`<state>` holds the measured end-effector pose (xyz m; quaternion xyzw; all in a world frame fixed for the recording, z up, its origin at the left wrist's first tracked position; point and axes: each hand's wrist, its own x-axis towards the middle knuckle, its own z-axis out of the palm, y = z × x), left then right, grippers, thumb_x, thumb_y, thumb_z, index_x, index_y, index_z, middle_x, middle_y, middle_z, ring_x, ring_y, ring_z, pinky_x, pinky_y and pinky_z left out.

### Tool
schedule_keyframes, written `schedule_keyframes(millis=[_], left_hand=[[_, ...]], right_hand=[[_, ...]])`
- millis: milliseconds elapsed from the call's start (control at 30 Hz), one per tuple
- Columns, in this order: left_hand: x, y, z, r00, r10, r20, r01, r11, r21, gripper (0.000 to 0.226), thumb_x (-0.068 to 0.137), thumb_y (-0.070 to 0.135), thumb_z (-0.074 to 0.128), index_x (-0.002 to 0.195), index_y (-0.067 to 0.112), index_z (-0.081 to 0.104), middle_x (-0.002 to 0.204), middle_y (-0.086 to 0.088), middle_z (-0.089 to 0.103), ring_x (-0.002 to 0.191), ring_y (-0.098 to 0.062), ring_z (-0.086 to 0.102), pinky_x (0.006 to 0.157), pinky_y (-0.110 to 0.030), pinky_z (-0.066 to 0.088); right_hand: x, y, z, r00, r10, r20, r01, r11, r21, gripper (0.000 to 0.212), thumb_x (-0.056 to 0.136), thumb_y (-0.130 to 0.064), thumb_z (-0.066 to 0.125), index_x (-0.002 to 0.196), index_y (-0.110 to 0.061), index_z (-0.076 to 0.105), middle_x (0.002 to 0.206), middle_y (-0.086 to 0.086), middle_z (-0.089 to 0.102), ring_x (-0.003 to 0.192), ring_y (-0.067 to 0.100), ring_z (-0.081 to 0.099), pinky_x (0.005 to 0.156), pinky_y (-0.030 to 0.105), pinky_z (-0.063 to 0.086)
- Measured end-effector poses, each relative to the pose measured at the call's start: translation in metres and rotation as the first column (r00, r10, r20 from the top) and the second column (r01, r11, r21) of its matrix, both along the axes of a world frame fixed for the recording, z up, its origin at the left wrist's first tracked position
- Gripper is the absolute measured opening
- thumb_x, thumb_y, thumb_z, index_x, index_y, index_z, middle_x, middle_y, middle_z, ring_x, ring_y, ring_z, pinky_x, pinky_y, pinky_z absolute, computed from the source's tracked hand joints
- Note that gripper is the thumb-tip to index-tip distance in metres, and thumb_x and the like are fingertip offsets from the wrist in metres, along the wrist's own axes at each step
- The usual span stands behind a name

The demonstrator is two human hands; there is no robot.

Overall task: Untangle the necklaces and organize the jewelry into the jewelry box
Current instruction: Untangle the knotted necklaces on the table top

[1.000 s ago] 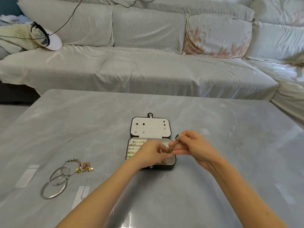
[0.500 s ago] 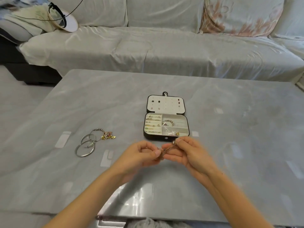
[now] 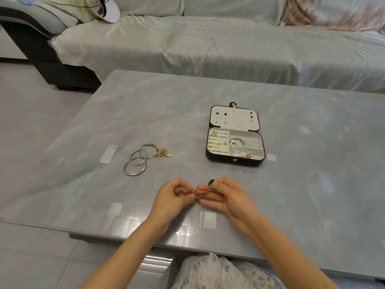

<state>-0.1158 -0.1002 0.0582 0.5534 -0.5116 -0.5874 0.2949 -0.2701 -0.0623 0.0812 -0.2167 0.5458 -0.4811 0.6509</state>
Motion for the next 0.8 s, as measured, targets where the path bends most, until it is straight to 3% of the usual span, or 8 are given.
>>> schedule_keyframes(millis=[133,300,400,500,567,700,800], left_hand=[[0.002,-0.011,-0.006,0.996,0.047,0.07,-0.041,0.996,-0.077,0.019,0.076,-0.004,0.069,0.074,0.013,0.061,0.069,-0.002,0.063,0.06,-0.01,0.054,0.06,-0.018,0.041],[0.0,-0.027,-0.011,0.982,0.079,0.169,-0.043,0.977,-0.208,0.019,0.078,0.004,0.069,0.074,0.02,0.06,0.075,0.004,0.066,0.061,-0.005,0.053,0.064,-0.022,0.041],[-0.003,-0.036,-0.012,0.969,0.08,0.234,-0.012,0.961,-0.278,0.019,0.079,0.008,0.068,0.073,0.023,0.059,0.075,0.007,0.066,0.06,-0.004,0.052,0.064,-0.025,0.042],[-0.005,-0.044,-0.011,0.947,0.076,0.312,0.037,0.939,-0.341,0.018,0.08,0.01,0.067,0.074,0.025,0.058,0.075,0.011,0.065,0.066,-0.002,0.055,0.064,-0.021,0.042],[-0.007,-0.048,-0.01,0.93,0.075,0.359,0.067,0.927,-0.369,0.015,0.082,0.011,0.065,0.076,0.023,0.059,0.076,0.013,0.064,0.07,-0.001,0.055,0.063,-0.017,0.04],[-0.008,-0.051,-0.007,0.87,0.091,0.484,0.146,0.891,-0.431,0.006,0.084,0.017,0.064,0.083,0.023,0.064,0.072,0.014,0.06,0.068,-0.005,0.053,0.06,-0.02,0.037],[-0.002,-0.05,-0.012,0.792,0.171,0.586,0.291,0.738,-0.609,0.006,0.079,0.019,0.07,0.082,0.023,0.068,0.085,0.009,0.061,0.079,-0.013,0.054,0.068,-0.027,0.041]], right_hand=[[0.004,-0.011,-0.008,0.987,-0.01,-0.161,0.011,1.0,0.006,0.013,0.093,-0.003,0.047,0.081,-0.006,0.052,0.097,0.014,0.071,0.089,0.025,0.069,0.078,0.037,0.057],[0.008,-0.022,-0.019,0.913,-0.052,-0.404,0.034,0.998,-0.052,0.013,0.091,-0.006,0.051,0.079,-0.005,0.057,0.089,0.011,0.069,0.073,0.015,0.068,0.06,0.028,0.057],[0.012,-0.027,-0.026,0.773,-0.043,-0.633,-0.02,0.996,-0.092,0.013,0.089,-0.01,0.052,0.079,-0.005,0.059,0.074,0.008,0.065,0.058,0.008,0.063,0.056,0.032,0.056],[0.015,-0.035,-0.029,0.584,-0.028,-0.811,-0.097,0.99,-0.104,0.014,0.086,-0.014,0.053,0.075,-0.013,0.06,0.067,0.005,0.065,0.057,0.016,0.058,0.064,0.036,0.054],[0.016,-0.04,-0.031,0.525,-0.025,-0.851,-0.108,0.989,-0.096,0.014,0.086,-0.016,0.052,0.074,-0.015,0.059,0.067,0.004,0.065,0.062,0.021,0.061,0.067,0.037,0.053],[0.017,-0.044,-0.031,0.537,-0.062,-0.841,-0.064,0.991,-0.114,0.007,0.087,-0.018,0.053,0.08,-0.017,0.056,0.068,-0.002,0.058,0.069,0.023,0.064,0.068,0.043,0.053],[0.014,-0.036,-0.03,0.417,-0.084,-0.905,-0.128,0.98,-0.15,0.006,0.087,-0.022,0.059,0.087,-0.016,0.057,0.069,-0.008,0.053,0.072,0.013,0.054,0.07,0.031,0.044]])
